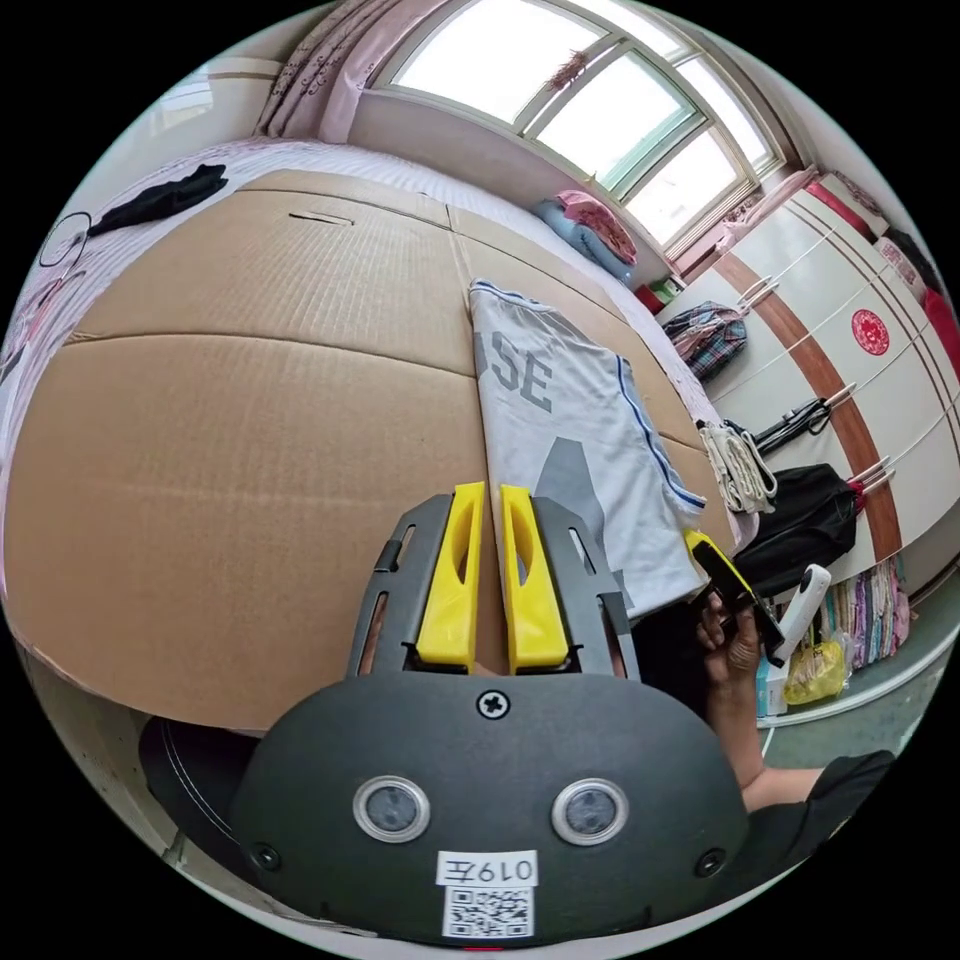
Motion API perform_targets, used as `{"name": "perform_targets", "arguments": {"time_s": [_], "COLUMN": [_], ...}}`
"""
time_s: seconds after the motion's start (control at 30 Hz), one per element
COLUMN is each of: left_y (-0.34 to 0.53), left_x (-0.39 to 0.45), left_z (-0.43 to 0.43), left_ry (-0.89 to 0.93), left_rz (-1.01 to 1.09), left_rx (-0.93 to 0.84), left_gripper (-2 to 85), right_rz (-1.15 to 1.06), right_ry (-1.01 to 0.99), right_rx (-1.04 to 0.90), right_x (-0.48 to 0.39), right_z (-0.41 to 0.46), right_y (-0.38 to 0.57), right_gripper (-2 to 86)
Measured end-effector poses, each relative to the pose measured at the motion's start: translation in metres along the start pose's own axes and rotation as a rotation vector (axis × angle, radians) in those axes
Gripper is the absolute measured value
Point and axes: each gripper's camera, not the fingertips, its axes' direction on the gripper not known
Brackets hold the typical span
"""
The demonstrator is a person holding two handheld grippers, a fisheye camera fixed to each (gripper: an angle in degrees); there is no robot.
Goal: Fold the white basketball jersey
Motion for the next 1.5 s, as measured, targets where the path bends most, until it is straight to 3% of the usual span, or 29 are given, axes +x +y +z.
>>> {"name": "perform_targets", "arguments": {"time_s": [0.4, 0.67, 0.77, 0.93, 1.2, 1.33, 1.5], "left_y": [0.032, 0.082, 0.119, 0.163, 0.219, 0.256, 0.309], "left_x": [0.013, -0.002, 0.008, 0.034, 0.046, 0.067, 0.098], "left_z": [-0.014, -0.063, -0.082, -0.067, -0.064, -0.098, -0.083], "left_ry": [-0.157, -0.058, -0.013, -0.195, -0.205, -0.147, -0.323], "left_rz": [0.178, 0.160, 0.191, 0.221, 0.318, 0.470, 0.619], "left_rx": [-0.024, 0.111, 0.197, 0.141, 0.132, 0.276, 0.229], "left_gripper": [0.9, 0.8, 0.8, 0.9, 0.9, 0.8, 0.8], "right_rz": [-0.021, -0.038, -0.098, -0.148, -0.224, -0.485, -0.829], "right_ry": [-0.044, -0.174, -0.178, -0.162, -0.141, -0.006, 0.254], "right_rx": [-0.036, 0.057, 0.096, 0.037, -0.028, 0.109, 0.063], "right_x": [0.118, 0.214, 0.223, 0.232, 0.273, 0.265, 0.253], "right_z": [0.009, -0.023, -0.029, 0.004, 0.034, 0.004, 0.043], "right_y": [-0.012, -0.012, -0.007, 0.000, 0.023, 0.052, 0.112], "right_gripper": [6.4, 8.9, 7.1, 5.9, -0.3, -0.1, 4.4]}}
